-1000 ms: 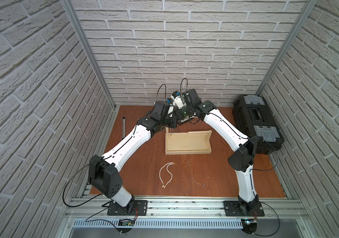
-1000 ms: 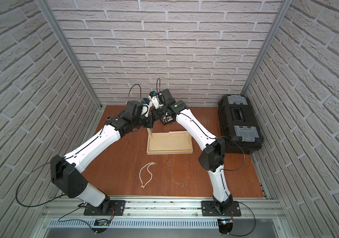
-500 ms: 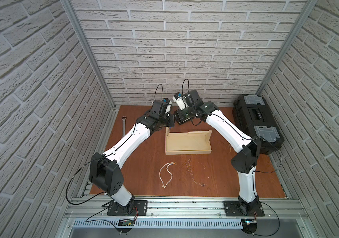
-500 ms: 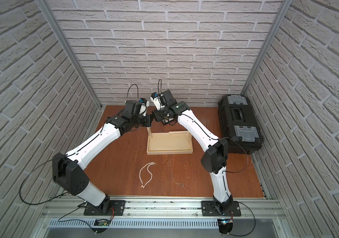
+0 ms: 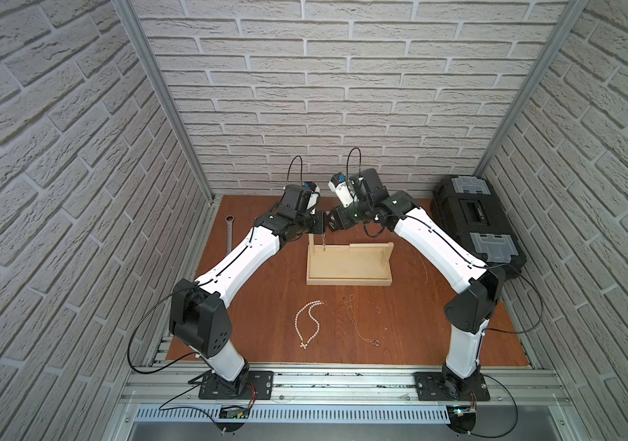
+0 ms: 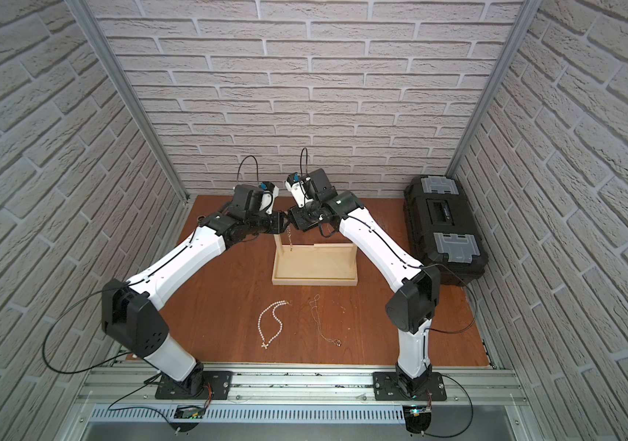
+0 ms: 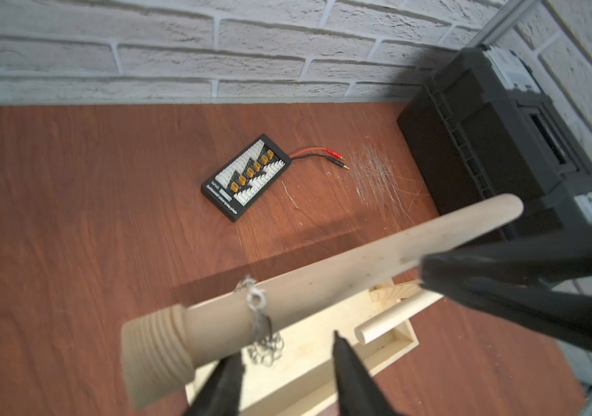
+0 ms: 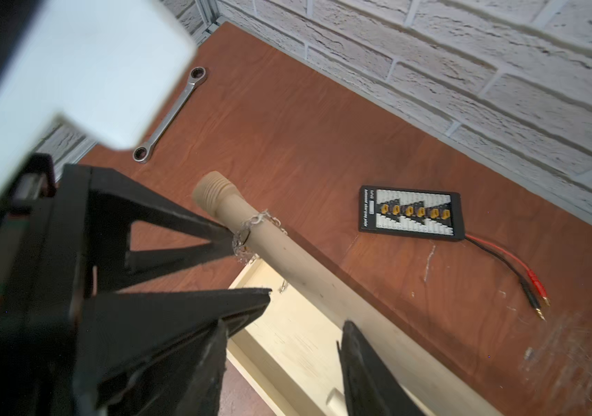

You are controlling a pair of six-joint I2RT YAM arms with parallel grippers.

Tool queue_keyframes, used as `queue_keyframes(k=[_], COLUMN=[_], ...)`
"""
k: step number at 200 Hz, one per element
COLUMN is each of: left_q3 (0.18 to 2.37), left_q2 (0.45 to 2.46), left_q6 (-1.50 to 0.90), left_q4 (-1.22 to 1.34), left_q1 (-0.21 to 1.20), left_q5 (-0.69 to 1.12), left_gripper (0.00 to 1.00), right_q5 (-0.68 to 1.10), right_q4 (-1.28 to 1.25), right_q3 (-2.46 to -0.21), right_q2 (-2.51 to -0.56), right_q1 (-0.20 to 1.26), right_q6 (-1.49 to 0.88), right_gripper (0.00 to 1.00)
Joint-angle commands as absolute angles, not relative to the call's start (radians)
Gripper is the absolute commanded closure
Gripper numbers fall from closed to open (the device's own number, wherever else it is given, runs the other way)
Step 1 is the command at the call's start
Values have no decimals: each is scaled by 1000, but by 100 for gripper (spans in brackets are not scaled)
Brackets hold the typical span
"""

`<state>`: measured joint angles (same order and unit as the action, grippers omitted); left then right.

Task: Hang the necklace on the jewelry display stand
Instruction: Hang the necklace on the stand.

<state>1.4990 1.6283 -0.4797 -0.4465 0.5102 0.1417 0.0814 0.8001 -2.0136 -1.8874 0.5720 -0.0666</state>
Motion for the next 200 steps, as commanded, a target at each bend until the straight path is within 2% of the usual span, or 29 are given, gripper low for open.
queue_keyframes(k=[1, 61, 122, 163, 200], left_q3=[1539, 1560, 1532, 1484, 1396], left_q2=[1634, 1607, 1506, 1430, 1355], left_q6=[-480, -499, -534, -532, -507], left_q4=[-402, -414, -445, -487, -575], left_q1=[509, 509, 508, 508, 509], left_q5=[168, 199, 252, 290, 254], left_gripper=[39, 33, 31, 26, 30], right_q5=[93, 44, 2, -39, -91], right_q4=[733, 697, 750, 827, 923], right_q3=[-1993, -1944, -1892, -1725, -1535], right_q2=[-1826, -1782, -1667, -1533, -1427], right_q1=[582, 579, 580, 581, 596], right_q6=[-79, -94, -106, -155, -240], right_gripper=[47, 50, 54, 58, 60])
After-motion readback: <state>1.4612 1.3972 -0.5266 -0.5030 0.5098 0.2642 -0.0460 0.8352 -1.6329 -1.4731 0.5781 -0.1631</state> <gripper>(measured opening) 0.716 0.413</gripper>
